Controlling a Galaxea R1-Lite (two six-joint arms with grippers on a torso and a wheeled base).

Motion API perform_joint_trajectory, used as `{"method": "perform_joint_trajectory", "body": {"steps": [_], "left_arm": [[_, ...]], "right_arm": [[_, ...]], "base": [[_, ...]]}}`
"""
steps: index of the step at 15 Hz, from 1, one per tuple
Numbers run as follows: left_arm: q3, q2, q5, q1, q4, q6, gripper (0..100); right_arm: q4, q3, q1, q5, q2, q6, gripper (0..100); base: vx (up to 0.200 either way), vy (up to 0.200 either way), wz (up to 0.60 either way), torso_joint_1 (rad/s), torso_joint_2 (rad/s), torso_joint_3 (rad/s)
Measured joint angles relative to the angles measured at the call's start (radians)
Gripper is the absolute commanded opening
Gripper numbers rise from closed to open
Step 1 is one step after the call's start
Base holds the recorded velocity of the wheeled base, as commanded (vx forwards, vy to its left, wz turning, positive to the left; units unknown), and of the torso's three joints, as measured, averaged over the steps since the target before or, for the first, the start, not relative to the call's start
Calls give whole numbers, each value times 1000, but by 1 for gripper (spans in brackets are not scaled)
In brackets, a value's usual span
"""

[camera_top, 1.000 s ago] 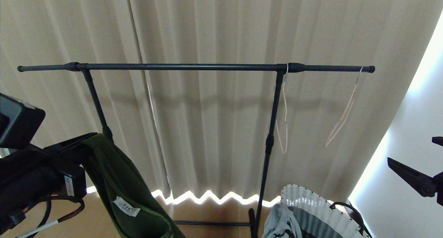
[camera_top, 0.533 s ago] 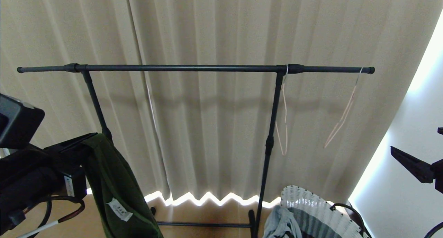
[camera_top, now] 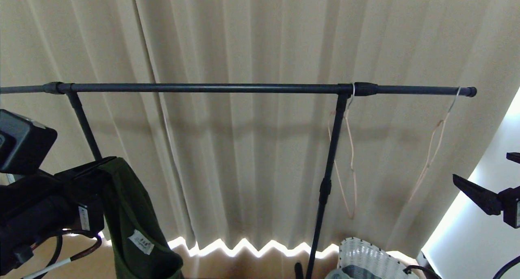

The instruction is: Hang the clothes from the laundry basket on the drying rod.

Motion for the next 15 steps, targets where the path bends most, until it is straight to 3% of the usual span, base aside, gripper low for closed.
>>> {"method": "perform_joint_trajectory", "body": {"steps": [10,15], "left_arm": [[51,-4,0,13,-3,2,0],[53,0,1,70,-4,-6,0]], "right_arm": [[-2,-23,-61,10,87,30,100],[10,-71,-63,-1,161,173,100]], "base": [[0,0,0,0,0,0],[0,0,0,0,0,0]]}}
